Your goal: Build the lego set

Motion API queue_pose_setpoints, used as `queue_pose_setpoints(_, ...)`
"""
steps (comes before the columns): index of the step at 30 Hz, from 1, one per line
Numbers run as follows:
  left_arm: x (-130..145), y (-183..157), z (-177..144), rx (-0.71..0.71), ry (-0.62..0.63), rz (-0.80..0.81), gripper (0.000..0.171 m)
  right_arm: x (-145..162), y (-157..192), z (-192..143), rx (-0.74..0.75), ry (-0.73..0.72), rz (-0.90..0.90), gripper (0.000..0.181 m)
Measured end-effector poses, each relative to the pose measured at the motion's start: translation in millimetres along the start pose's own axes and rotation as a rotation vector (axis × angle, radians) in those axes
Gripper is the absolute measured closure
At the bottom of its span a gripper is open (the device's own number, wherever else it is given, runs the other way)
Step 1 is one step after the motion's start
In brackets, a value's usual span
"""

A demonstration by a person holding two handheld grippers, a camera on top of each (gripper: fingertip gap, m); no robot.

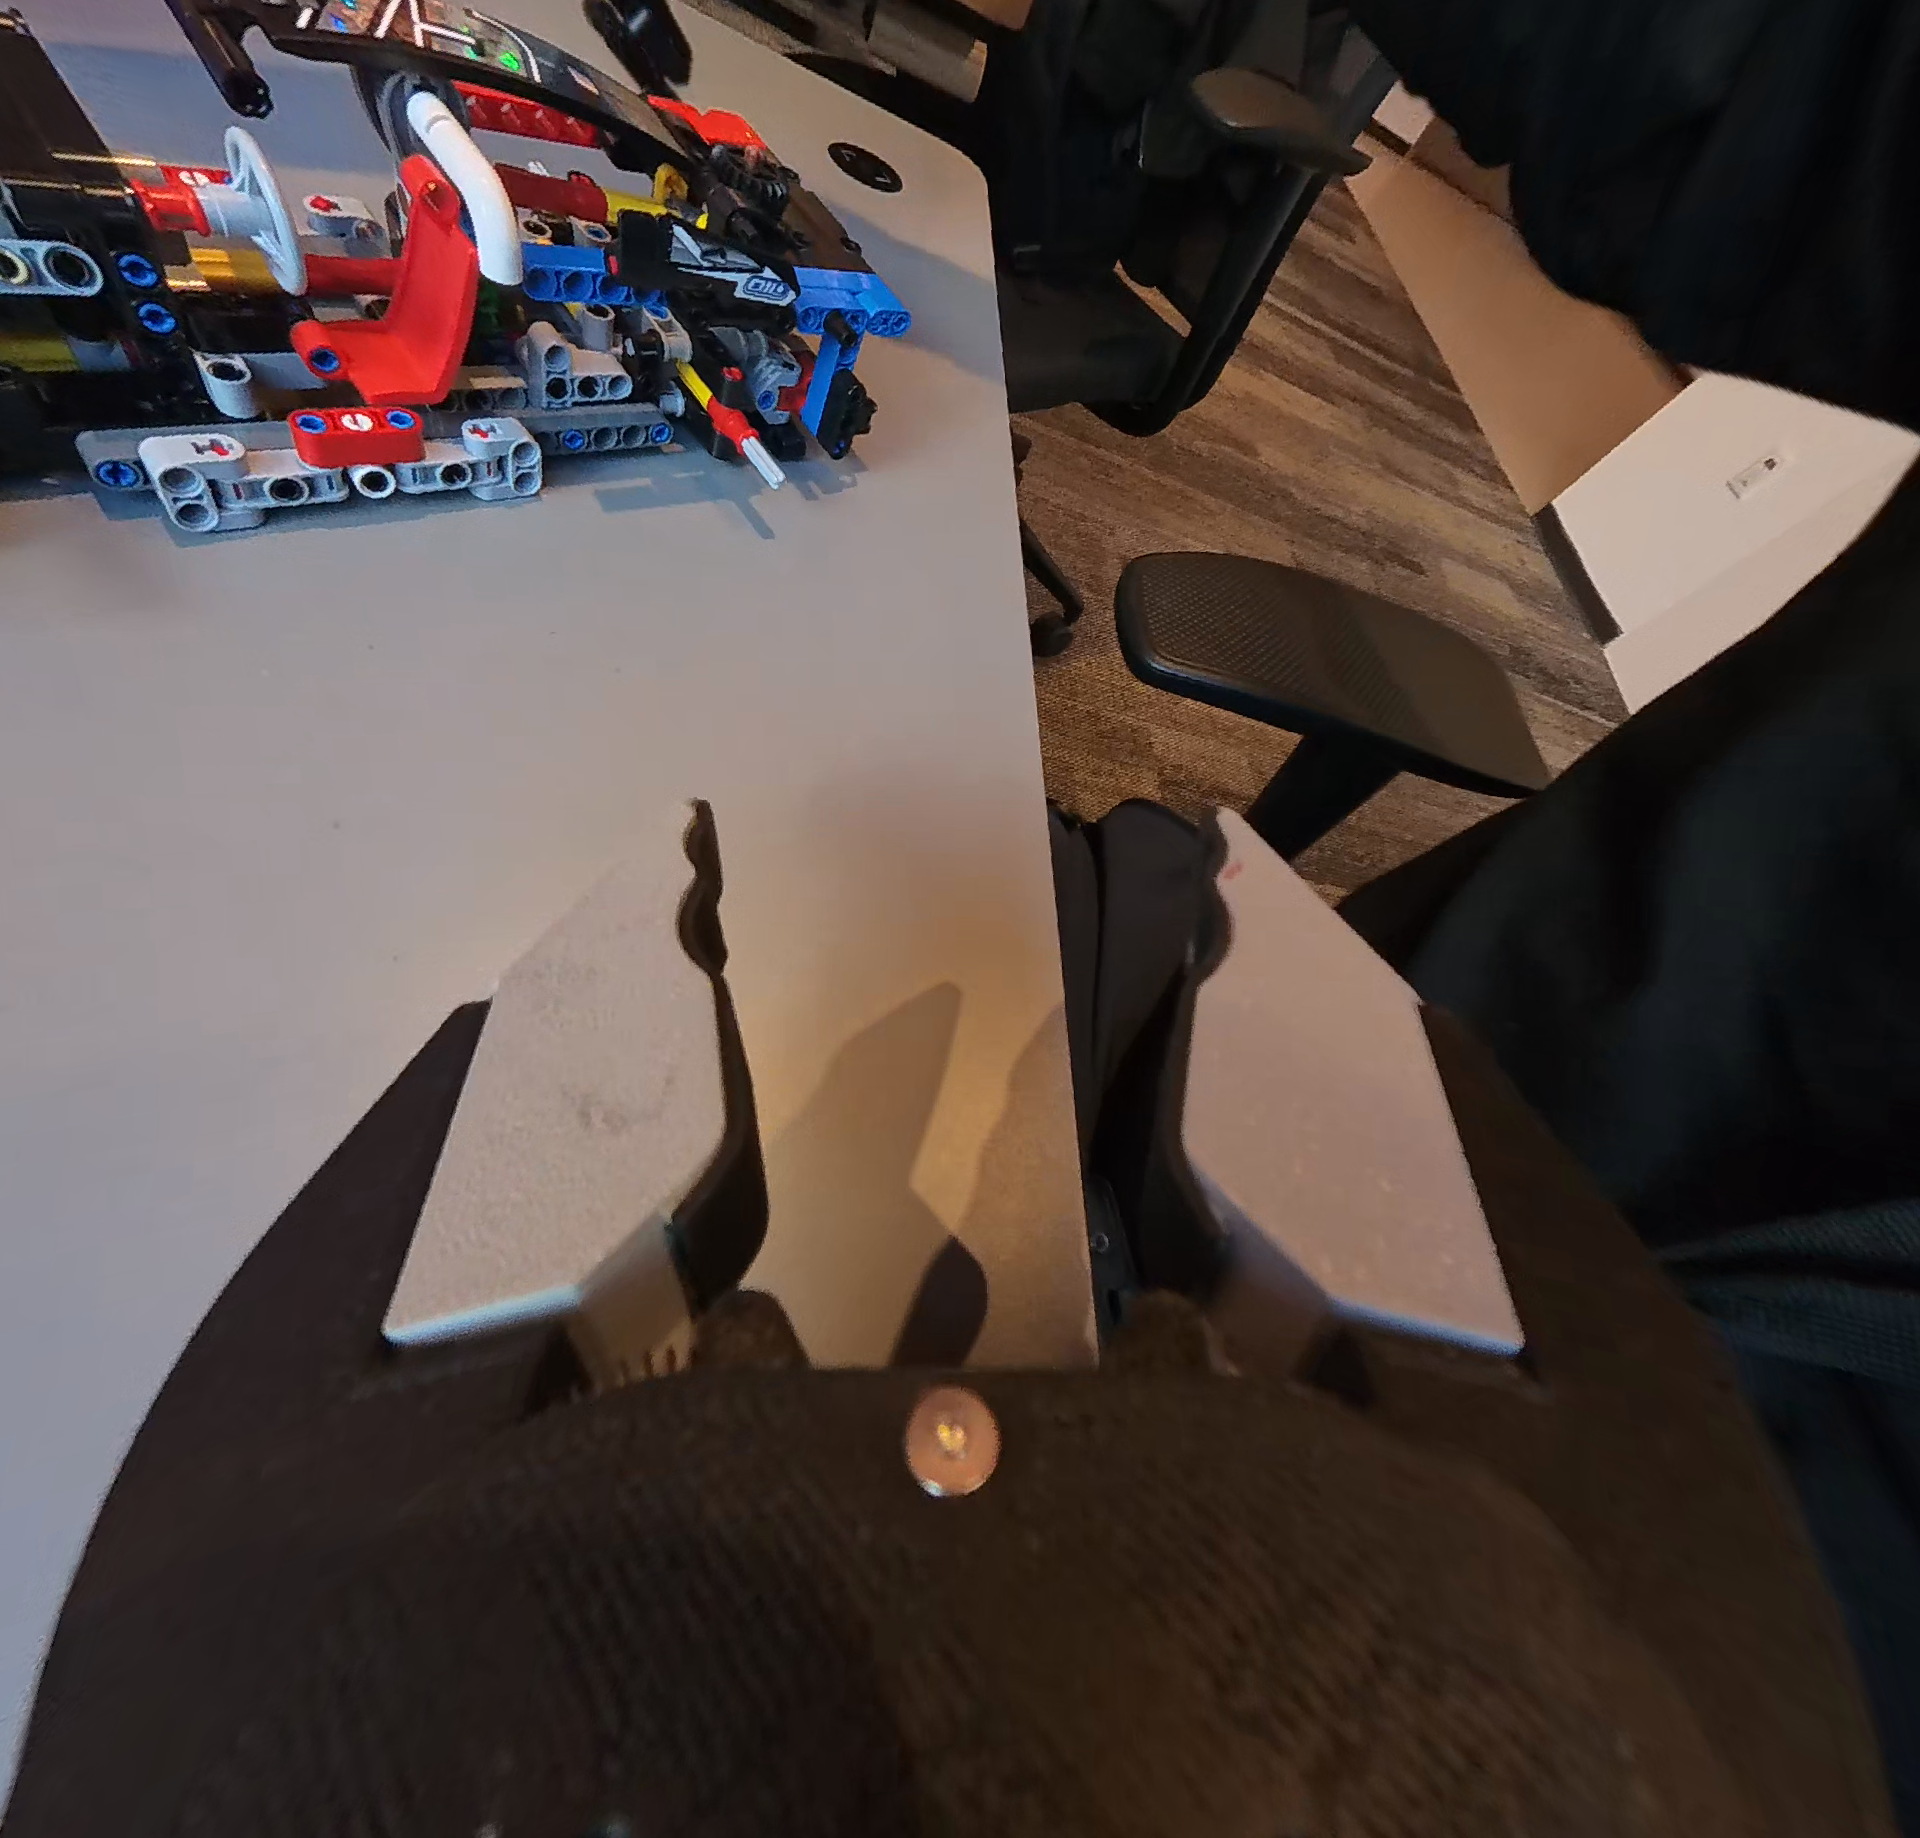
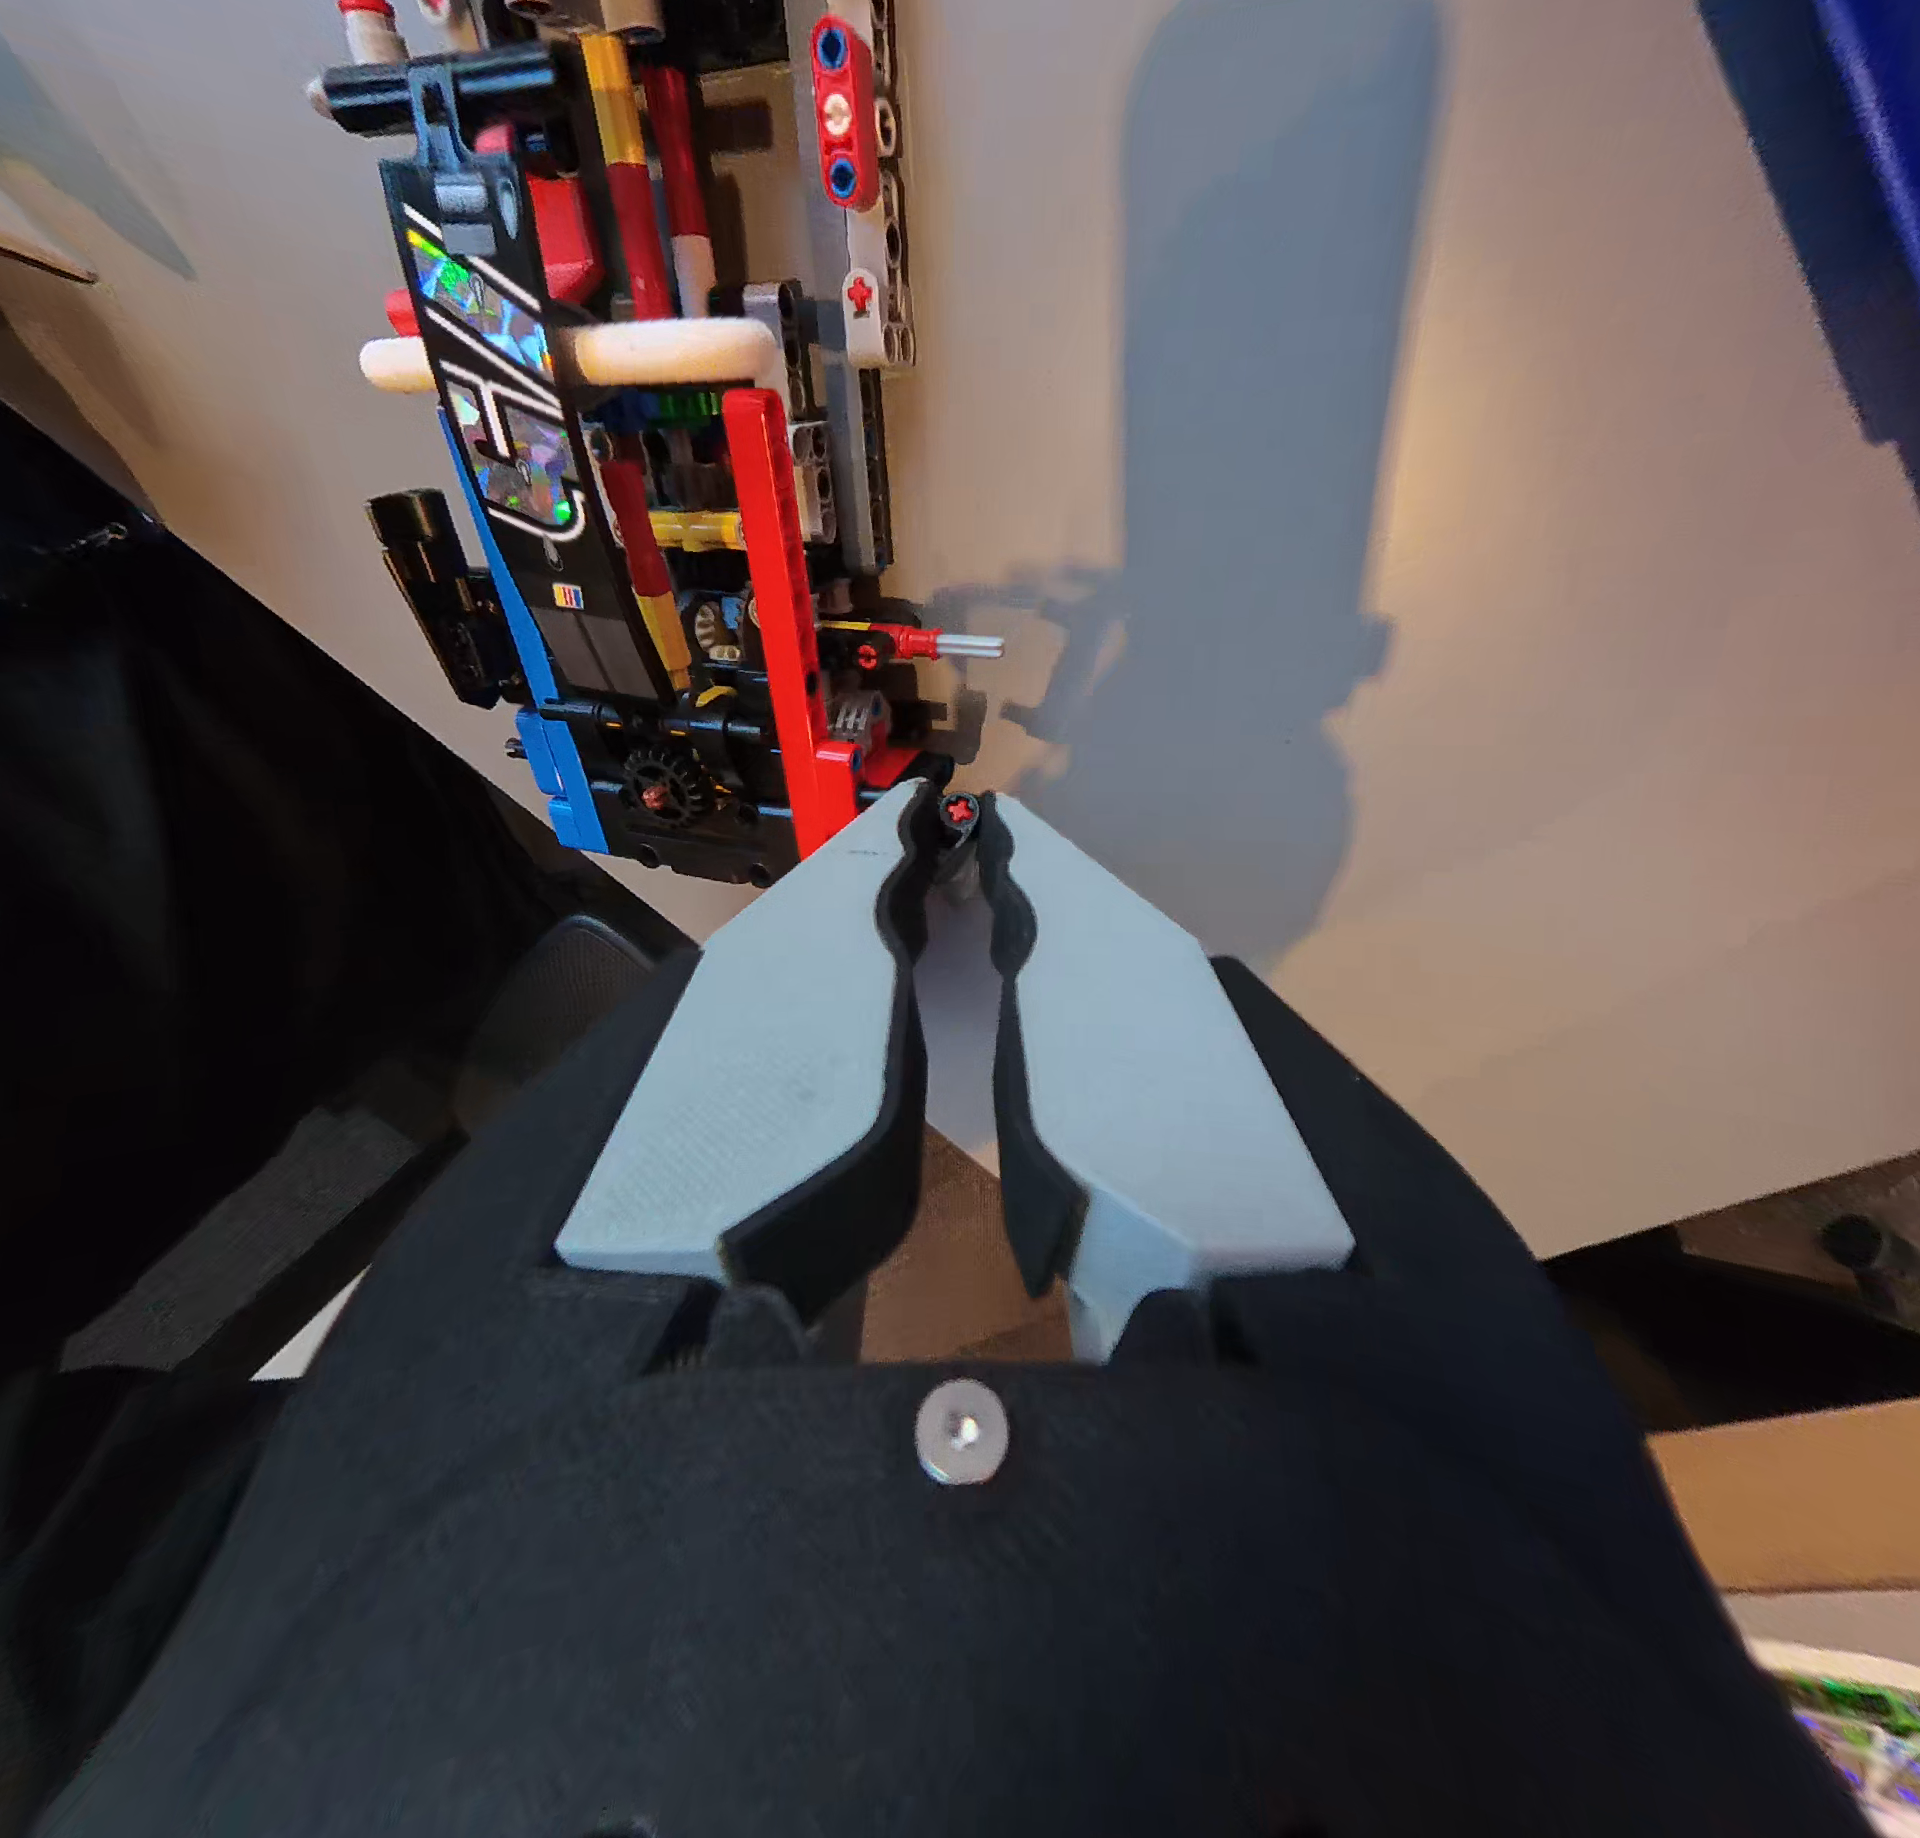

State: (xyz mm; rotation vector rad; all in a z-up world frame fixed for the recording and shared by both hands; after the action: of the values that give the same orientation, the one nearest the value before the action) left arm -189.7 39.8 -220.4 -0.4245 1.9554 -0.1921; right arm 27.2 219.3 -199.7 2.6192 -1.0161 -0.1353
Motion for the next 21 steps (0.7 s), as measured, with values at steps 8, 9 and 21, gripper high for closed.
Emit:
queue_pose_setpoints(8,-3,1,-1,-0.008,-0.019,0.011,0.088,-13,25,-30,-0.045,-0.113,-0.061,0.177)
queue_pose_setpoints(9,-4,1,-1,-0.014,-0.023,0.020,0.091,-14,30,-32,-0.069,-0.131,-0.072,0.177)
queue_pose_setpoints(21,-107,-2,14,0.081,-0.281,-0.008,0.129,-33,189,-42,-0.576,-0.501,-0.520,0.177)
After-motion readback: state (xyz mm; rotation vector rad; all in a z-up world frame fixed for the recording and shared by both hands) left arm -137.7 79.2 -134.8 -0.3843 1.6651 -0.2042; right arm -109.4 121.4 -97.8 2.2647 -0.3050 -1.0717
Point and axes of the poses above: each gripper's, where its closed fingertips meet, z out along the fingers, x out of its underside, y = z × x across the jaws, the point moved 3 cm from there along -z, back along the fingers, and after that the axes turned 5 degrees about z, right-handed, at the moved point
